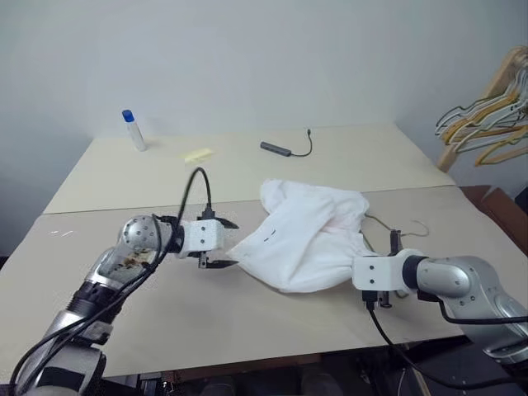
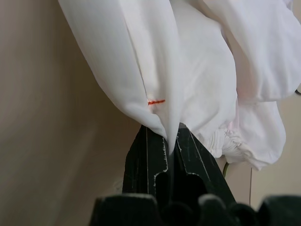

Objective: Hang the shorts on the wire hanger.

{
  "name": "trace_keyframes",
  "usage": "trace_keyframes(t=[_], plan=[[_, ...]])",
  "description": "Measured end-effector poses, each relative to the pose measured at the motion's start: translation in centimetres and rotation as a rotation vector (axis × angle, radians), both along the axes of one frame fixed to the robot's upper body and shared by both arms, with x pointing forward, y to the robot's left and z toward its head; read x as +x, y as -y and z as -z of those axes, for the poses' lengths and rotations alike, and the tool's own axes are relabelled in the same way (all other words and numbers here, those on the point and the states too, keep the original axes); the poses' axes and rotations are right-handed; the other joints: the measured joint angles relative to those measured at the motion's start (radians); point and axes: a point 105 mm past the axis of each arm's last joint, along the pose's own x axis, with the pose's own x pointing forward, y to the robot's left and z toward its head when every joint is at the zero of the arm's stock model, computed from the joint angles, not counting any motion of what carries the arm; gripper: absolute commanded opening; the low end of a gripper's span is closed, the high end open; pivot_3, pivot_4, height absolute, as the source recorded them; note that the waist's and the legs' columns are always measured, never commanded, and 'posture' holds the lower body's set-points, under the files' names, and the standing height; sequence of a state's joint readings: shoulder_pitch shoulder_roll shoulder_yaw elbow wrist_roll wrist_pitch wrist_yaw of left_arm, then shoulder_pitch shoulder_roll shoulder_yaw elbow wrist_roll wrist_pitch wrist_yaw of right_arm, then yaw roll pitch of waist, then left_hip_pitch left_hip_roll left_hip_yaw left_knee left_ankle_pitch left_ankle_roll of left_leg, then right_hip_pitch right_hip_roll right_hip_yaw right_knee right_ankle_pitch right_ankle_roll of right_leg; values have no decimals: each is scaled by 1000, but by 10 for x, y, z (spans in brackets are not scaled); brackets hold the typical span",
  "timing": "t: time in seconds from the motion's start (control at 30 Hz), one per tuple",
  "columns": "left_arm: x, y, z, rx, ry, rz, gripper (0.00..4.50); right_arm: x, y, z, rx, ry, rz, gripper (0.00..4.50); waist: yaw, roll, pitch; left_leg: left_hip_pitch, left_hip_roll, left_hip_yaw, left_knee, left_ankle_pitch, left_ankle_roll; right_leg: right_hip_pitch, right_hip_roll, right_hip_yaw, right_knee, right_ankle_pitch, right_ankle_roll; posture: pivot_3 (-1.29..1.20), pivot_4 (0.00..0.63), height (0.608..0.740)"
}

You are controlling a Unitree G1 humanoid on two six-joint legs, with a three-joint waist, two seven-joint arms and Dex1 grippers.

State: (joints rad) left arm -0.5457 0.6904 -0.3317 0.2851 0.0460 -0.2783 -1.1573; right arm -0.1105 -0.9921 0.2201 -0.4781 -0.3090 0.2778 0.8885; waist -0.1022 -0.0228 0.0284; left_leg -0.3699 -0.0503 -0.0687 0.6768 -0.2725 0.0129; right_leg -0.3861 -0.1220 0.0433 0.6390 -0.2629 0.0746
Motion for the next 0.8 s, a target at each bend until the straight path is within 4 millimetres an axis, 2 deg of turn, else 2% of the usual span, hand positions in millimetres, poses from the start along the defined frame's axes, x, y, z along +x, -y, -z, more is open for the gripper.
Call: trace_keyframes(t=[0.07,0.2,0.33,0.47,0.57,0.8], plan=[[-2,2,7,61,12,64,4202,1,-2,-2,6,8,-10,47,-7,0,0,0,0,0,0,0,0,0,0,0,0,0,0,-213,0,740],[1,-8,25,201,57,136,4202,4,-4,-4,12,17,-11,47,-24,0,0,0,0,0,0,0,0,0,0,0,0,0,0,-216,0,740],[21,-1,26,229,154,104,4202,4,-5,-4,16,13,-13,47,-21,2,-3,0,-1,-1,1,0,1,2,-1,-1,0,-1,2,-219,0,740],[38,8,33,229,223,46,3279,4,-5,-3,15,7,-16,0,-21,5,-12,4,-2,-2,1,-1,1,7,-1,-1,0,-2,3,-227,0,740],[38,16,39,197,209,42,2294,4,-4,-3,14,3,-16,0,-21,5,-12,9,-2,-4,1,-1,2,14,-1,-3,-2,-3,4,-233,0,740],[34,14,45,199,194,64,8,6,-4,-4,19,8,-8,0,-29,5,-12,7,-2,-4,1,-2,4,14,-2,-3,-7,-3,4,-220,0,740]])
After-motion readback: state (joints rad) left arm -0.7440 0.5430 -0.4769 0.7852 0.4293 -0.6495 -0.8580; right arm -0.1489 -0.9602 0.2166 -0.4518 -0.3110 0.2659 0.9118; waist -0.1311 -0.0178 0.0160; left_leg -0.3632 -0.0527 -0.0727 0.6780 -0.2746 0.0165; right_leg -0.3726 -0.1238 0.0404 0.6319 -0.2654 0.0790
